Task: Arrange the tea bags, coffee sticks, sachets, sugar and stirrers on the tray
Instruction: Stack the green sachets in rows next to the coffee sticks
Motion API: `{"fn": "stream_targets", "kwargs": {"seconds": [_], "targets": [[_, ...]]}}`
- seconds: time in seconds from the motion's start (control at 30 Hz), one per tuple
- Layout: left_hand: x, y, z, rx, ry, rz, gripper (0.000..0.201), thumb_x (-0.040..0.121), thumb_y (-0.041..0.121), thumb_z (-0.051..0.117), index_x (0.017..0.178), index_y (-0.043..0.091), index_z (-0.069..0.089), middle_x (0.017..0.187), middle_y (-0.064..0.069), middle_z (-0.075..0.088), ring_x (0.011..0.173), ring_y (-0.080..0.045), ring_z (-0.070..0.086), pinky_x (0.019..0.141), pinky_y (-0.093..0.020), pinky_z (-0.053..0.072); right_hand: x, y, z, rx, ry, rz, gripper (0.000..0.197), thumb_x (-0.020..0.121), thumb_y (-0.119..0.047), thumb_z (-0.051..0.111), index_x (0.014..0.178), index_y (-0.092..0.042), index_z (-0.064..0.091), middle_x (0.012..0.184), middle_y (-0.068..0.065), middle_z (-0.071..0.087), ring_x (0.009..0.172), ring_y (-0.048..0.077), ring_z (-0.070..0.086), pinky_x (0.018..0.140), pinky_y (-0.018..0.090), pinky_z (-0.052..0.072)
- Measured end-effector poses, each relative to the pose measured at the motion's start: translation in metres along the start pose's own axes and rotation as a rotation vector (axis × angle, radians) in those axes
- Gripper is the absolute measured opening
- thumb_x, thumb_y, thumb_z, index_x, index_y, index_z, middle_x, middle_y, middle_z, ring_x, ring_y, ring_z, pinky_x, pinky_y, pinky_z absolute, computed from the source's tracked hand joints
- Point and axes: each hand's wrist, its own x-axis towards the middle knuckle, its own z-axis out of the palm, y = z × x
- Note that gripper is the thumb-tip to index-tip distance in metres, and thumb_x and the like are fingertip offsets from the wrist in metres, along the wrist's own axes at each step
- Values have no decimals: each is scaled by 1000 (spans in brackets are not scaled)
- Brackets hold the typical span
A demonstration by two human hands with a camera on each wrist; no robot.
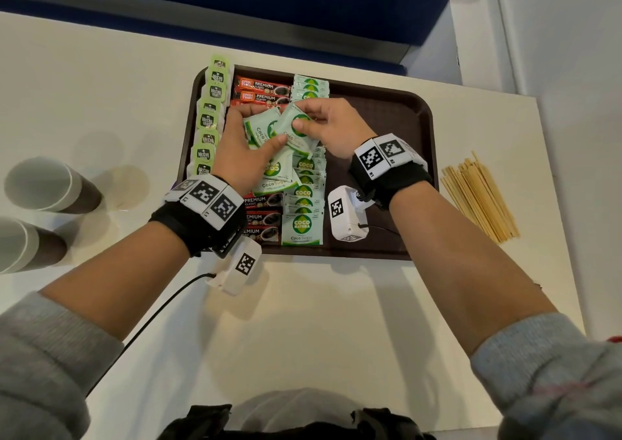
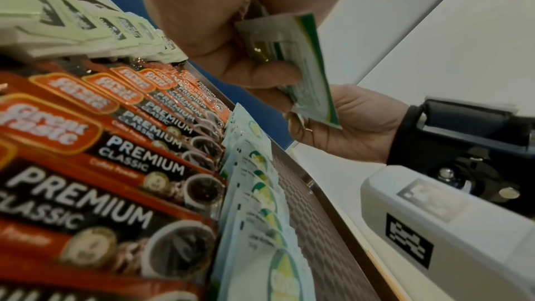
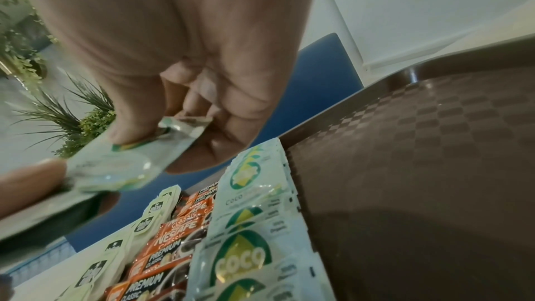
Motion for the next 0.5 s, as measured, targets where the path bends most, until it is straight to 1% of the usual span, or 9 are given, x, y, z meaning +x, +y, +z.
{"fn": "stream_targets", "kwargs": {"seconds": [0.1, 0.13, 0.2, 0.27, 0.33, 0.37, 0.43, 0.47, 0.5], "targets": [[3, -3, -2, 6, 22, -10, 41, 85, 15, 70, 113, 20, 40, 107, 4, 56, 93, -10, 62, 84, -31, 55, 1, 2, -3, -13, 17, -17, 32, 90, -10, 60, 121, -9, 62, 111, -1, 62, 109, 13, 58, 101, 34, 46], [4, -3, -2, 4, 24, -11, 41, 85, 15, 70, 113, 20, 40, 109, 3, 56, 94, -11, 62, 84, -32, 55, 1, 2, -4, -18, 21, -21, 32, 88, -10, 62, 121, -9, 62, 111, -2, 62, 110, 13, 57, 101, 35, 45], [4, -4, -2, 12, 23, -11, 41, 85, 15, 70, 113, 20, 40, 107, 5, 57, 90, -7, 62, 83, -30, 56, 1, 3, -5, -14, 21, -20, 33, 85, -12, 66, 118, -11, 65, 111, -2, 63, 111, 12, 57, 102, 35, 45], [4, -3, -1, 13, 13, -11, 41, 85, 13, 69, 113, 20, 40, 108, 3, 57, 87, -5, 62, 80, -27, 56, 2, 3, -5, 12, 35, -13, 29, 82, -16, 71, 111, -18, 69, 110, -3, 65, 111, 12, 58, 101, 38, 47], [3, -2, -1, 0, 14, -6, 41, 85, 12, 69, 113, 21, 40, 112, -2, 57, 90, -8, 62, 79, -27, 57, 3, 5, -5, 18, 90, 12, 26, 76, -25, 77, 101, -26, 71, 104, -6, 67, 105, 11, 60, 96, 38, 50], [3, -2, -1, -5, 21, 0, 41, 85, 11, 69, 112, 22, 40, 115, -4, 58, 93, -10, 63, 81, -29, 57, 3, 7, -6, 0, 125, 30, 26, 74, -29, 78, 99, -28, 70, 97, -7, 66, 97, 8, 61, 90, 35, 51], [3, -1, -2, -22, 40, 2, 41, 84, 11, 69, 111, 23, 41, 119, -8, 58, 98, -15, 64, 84, -33, 57, 3, 10, -8, 9, 161, 75, 31, 75, -31, 78, 103, -22, 69, 82, -5, 61, 76, 6, 59, 73, 25, 50], [4, -1, -2, -31, 51, -5, 41, 84, 11, 69, 111, 24, 41, 120, -8, 58, 100, -16, 65, 85, -36, 57, 3, 11, -8, 43, 156, 98, 33, 76, -27, 77, 106, -18, 68, 78, -1, 61, 68, 7, 59, 68, 22, 50], [4, -2, -2, -34, 62, -11, 41, 84, 12, 70, 111, 24, 41, 120, -8, 58, 100, -17, 65, 86, -38, 56, 3, 12, -9, 74, 142, 111, 32, 77, -23, 76, 106, -15, 67, 77, 4, 62, 66, 9, 61, 66, 21, 51]]}}
